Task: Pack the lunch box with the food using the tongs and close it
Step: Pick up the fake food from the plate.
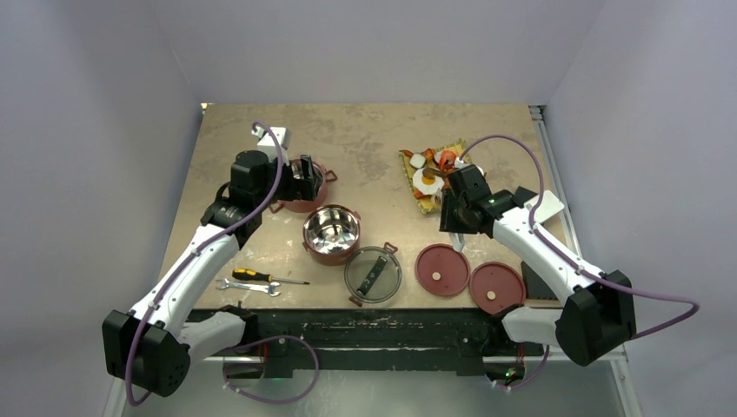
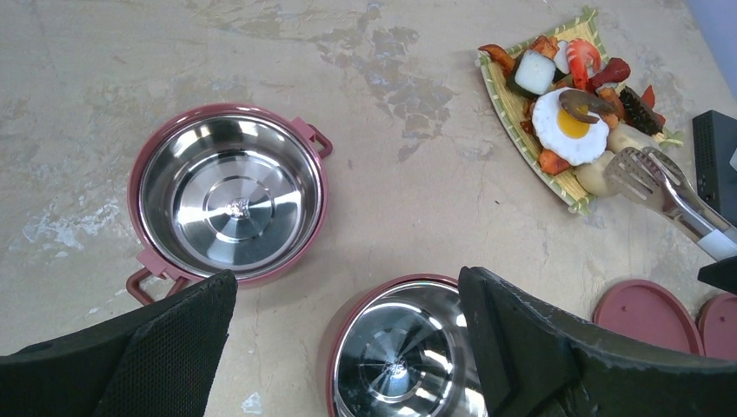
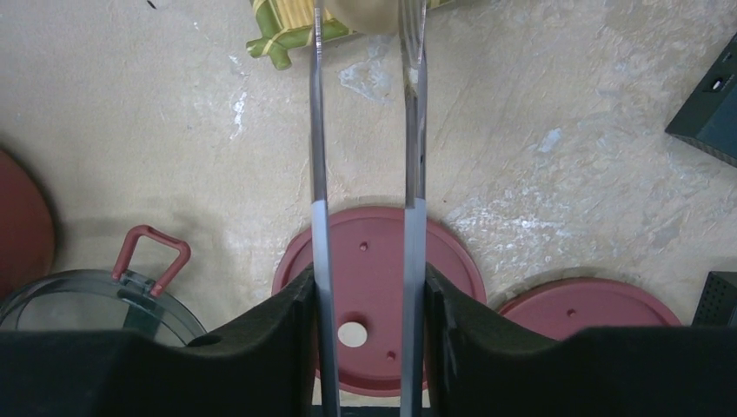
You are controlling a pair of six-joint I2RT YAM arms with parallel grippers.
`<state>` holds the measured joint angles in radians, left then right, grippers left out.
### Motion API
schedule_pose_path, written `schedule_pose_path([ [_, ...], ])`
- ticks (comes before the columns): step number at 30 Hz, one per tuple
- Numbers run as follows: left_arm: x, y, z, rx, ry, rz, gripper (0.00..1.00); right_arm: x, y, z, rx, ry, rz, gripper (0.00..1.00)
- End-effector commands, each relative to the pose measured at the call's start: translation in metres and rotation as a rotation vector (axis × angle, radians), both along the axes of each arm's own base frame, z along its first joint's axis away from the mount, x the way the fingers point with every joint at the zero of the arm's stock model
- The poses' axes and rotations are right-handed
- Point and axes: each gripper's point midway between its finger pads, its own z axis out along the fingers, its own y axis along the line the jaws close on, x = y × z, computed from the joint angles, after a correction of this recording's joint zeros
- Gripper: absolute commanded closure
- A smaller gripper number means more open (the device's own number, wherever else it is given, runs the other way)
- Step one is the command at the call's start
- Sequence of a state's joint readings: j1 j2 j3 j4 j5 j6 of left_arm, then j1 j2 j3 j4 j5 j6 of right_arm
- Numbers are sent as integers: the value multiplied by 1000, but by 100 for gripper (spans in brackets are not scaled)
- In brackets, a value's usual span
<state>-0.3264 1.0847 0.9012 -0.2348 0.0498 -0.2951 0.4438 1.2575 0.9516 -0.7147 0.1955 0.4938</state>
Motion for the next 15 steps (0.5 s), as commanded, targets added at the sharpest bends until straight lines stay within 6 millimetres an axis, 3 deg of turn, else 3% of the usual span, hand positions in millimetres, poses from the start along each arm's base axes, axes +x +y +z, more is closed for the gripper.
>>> schedule_pose_path([
  [1,1,-2,2,-5,-6,-14,1,17,8,13,38,-65,-4,59],
  [7,1,-2,1,-4,-5,-13,1,18,13,15,56,-70,13,88],
  [12,1,-2,2,-5,-7,-14,1,19,10,22,54,-90,3,100],
  [15,1,-1,3,-4,-10,-11,1,20,8,36,59,-128,-11,100],
])
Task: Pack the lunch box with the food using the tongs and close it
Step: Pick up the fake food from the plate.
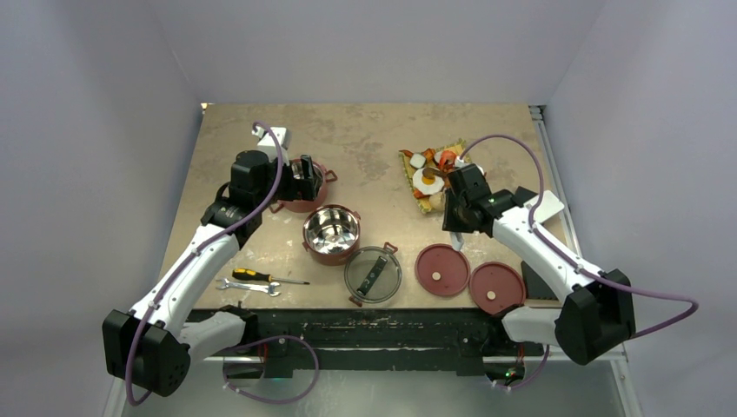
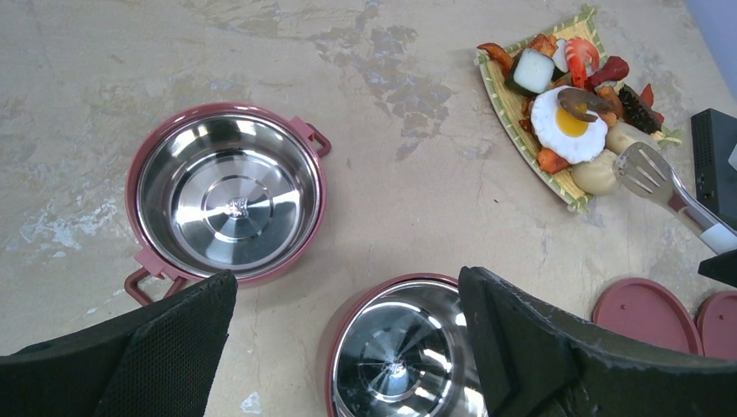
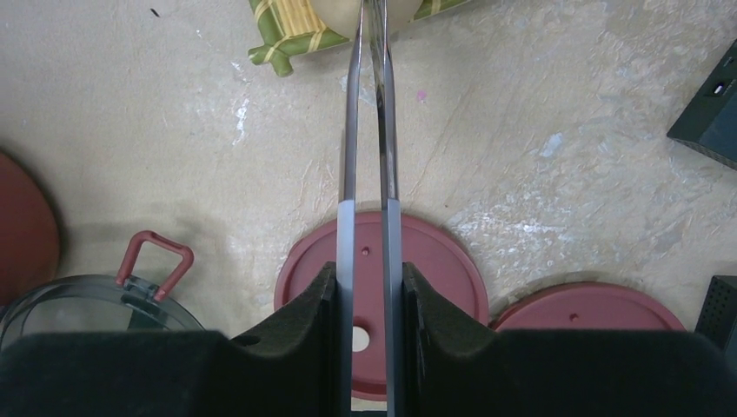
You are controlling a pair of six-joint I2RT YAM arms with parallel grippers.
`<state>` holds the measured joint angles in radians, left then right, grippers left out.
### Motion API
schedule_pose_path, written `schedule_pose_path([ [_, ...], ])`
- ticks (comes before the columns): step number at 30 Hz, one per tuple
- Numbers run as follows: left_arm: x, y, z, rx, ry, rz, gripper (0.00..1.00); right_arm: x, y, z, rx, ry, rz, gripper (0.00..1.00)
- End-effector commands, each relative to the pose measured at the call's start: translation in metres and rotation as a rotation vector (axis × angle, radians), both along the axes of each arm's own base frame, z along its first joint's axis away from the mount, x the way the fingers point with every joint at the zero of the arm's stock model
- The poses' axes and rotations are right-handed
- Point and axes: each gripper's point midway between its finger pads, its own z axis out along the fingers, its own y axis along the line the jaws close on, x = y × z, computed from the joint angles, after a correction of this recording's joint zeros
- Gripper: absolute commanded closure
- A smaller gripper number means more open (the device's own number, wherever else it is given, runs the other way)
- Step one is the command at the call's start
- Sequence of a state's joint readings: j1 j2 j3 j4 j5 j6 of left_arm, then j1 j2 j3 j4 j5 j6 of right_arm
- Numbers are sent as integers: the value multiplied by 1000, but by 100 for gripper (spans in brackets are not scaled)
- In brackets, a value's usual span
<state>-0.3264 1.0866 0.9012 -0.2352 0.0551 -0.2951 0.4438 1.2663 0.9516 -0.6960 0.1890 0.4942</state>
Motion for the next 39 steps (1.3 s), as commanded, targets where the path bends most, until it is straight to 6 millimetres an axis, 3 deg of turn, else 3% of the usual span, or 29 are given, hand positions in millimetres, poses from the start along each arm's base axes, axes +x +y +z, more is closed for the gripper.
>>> schedule_pose_path([
  [1,1,0,4,-3,-15,-4,1,18,5,44,57,-140,-17,100],
  [5,0,2,6,-1,-23,5,1,20,5,64,80,-199,-24,100],
  [28,2,10,8,10,-23,50,1,12,14,112,168,-291,39,100],
  [34,4,17,7,22,-20,86,1,4,52,129,282,-341,232,100],
  [39,8,34,8,44,-22,150,1,-28,122,137,356,-344,478,100],
])
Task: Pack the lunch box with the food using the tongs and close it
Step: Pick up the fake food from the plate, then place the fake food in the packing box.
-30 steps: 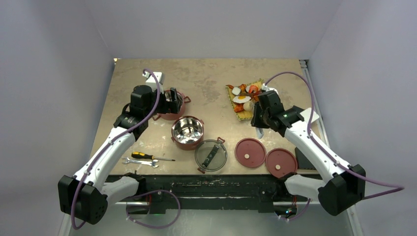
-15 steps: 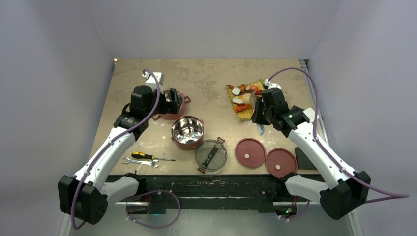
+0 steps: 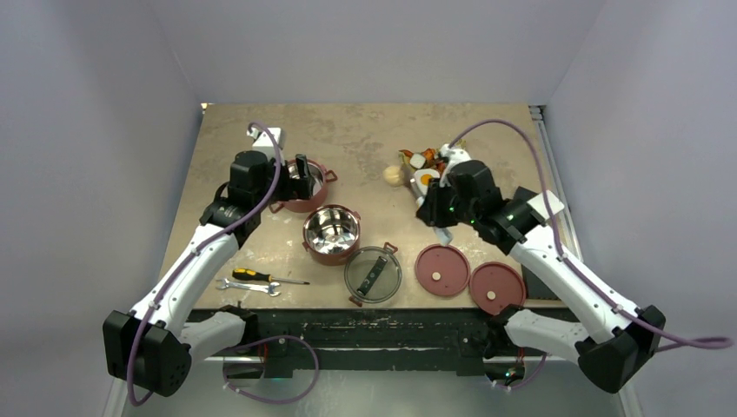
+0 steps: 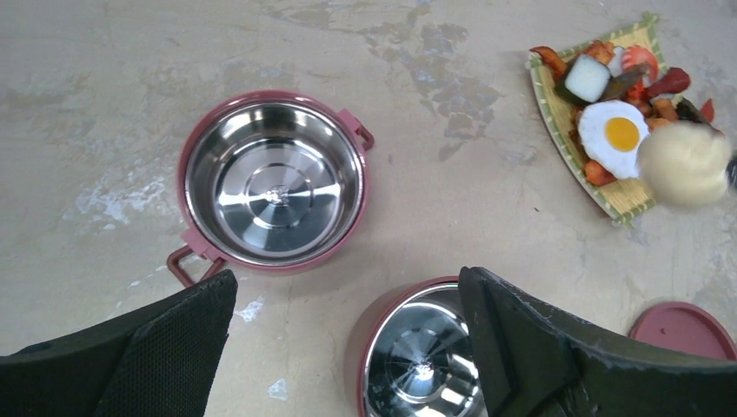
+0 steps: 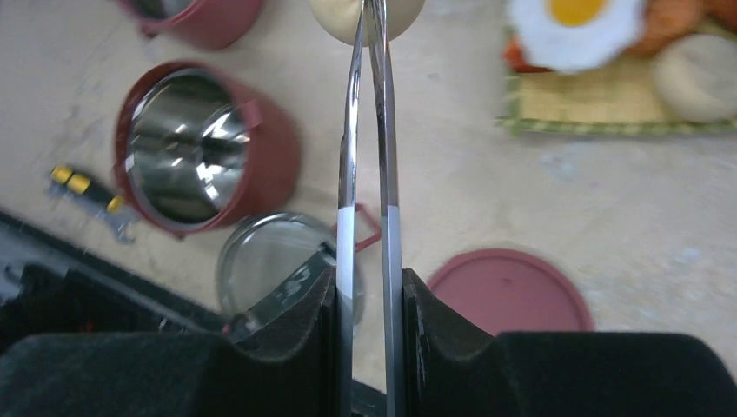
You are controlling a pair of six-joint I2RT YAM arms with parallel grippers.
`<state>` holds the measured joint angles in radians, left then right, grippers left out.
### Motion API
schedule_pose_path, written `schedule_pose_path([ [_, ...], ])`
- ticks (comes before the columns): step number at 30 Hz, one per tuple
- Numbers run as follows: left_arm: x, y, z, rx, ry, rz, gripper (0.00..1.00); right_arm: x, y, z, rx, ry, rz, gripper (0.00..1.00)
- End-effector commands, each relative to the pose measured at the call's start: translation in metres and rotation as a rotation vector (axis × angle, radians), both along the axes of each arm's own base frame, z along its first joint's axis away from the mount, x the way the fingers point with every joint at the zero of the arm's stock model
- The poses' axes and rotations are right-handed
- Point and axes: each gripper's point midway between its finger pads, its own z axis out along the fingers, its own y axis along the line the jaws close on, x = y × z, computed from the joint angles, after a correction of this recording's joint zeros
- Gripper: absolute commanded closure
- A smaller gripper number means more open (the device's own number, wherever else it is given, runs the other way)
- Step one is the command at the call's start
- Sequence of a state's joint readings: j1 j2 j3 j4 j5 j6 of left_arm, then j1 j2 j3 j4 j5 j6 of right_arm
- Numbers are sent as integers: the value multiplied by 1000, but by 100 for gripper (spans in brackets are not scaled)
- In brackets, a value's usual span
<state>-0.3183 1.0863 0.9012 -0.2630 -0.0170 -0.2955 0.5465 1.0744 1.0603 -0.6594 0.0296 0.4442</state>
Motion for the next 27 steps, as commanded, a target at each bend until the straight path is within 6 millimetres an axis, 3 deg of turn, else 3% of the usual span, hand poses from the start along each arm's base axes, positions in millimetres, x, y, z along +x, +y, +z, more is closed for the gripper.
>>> schedule_pose_path([
  [1,7,23,14,11,-39,91,1,-24,75,40,117,-119,281,100],
  [6,11,43,16,10,-43,151,1,-55,122,45,147,-141,454,100],
  [11,11,51,17,16,-51,177,1,-60,136,13,62,-90,470,100],
  [18,12,51,17,16,-52,176,1,-64,151,0,37,-72,510,99],
  [27,11,51,16,16,-50,173,1,-64,154,-7,19,-60,522,70],
])
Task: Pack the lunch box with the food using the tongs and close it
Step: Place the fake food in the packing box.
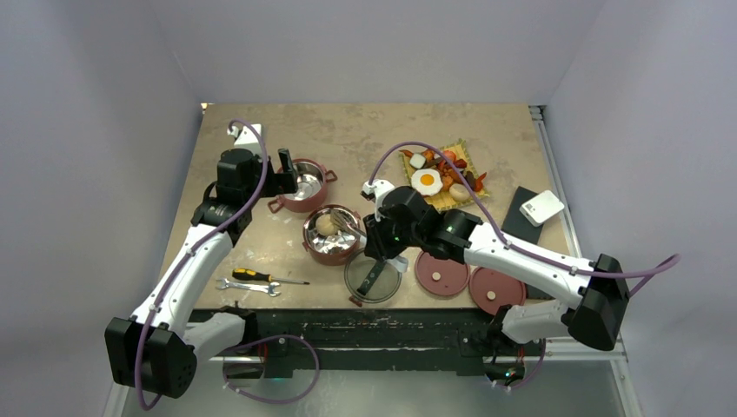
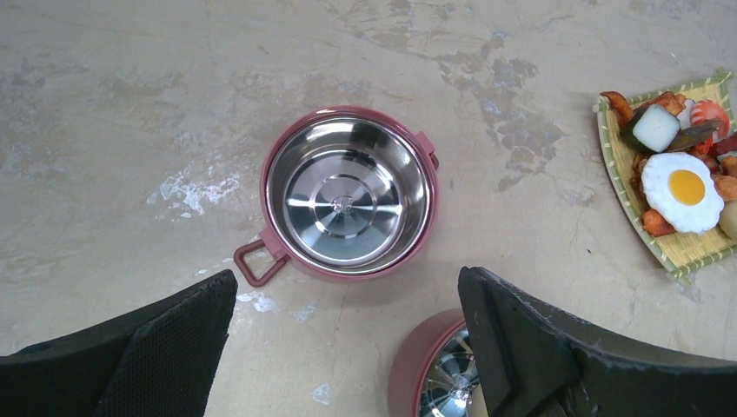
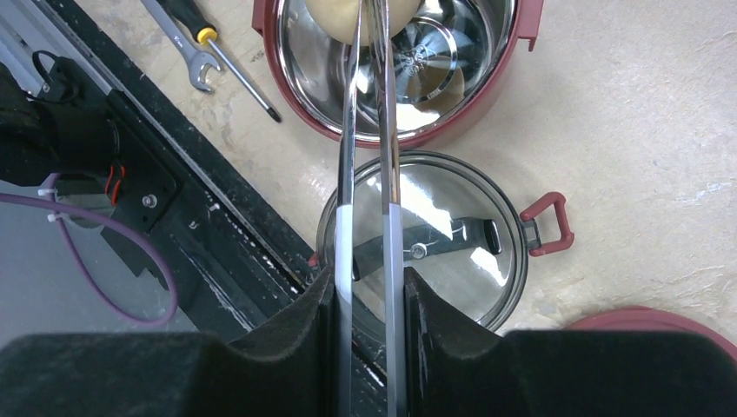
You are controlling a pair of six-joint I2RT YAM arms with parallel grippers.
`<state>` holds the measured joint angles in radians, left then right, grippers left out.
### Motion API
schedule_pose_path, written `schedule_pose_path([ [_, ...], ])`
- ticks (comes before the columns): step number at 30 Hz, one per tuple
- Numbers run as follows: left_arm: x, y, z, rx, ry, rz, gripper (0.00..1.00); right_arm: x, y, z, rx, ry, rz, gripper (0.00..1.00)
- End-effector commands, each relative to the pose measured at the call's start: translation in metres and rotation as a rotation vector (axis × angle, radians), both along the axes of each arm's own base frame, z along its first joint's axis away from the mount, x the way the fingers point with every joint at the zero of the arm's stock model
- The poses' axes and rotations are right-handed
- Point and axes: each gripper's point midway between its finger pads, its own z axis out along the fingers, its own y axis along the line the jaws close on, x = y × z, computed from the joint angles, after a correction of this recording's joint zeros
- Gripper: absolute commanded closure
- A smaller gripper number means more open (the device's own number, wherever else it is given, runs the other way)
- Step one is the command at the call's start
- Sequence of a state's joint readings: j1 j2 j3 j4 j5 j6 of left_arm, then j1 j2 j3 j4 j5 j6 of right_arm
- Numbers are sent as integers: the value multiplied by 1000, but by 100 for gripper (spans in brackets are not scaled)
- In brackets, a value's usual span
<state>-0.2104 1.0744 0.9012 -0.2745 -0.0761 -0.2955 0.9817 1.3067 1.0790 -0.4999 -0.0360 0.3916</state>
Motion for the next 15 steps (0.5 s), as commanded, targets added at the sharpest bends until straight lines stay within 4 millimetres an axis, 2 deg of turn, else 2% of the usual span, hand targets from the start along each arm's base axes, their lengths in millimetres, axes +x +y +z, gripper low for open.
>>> schedule_pose_path([
  [1,1,3,15,-7,-44,12,1,11,14,32,79,-84,5,68],
  [6,1,3,15,-6,-44,12,1,11,14,34,84,-89,2,62],
  [10,1,3,15,-6,-45,12,1,12,14,37,87,-95,-3,61],
  [15,1,5,16,-1,-49,23,1,21,7,60,123,-127,-93,62],
])
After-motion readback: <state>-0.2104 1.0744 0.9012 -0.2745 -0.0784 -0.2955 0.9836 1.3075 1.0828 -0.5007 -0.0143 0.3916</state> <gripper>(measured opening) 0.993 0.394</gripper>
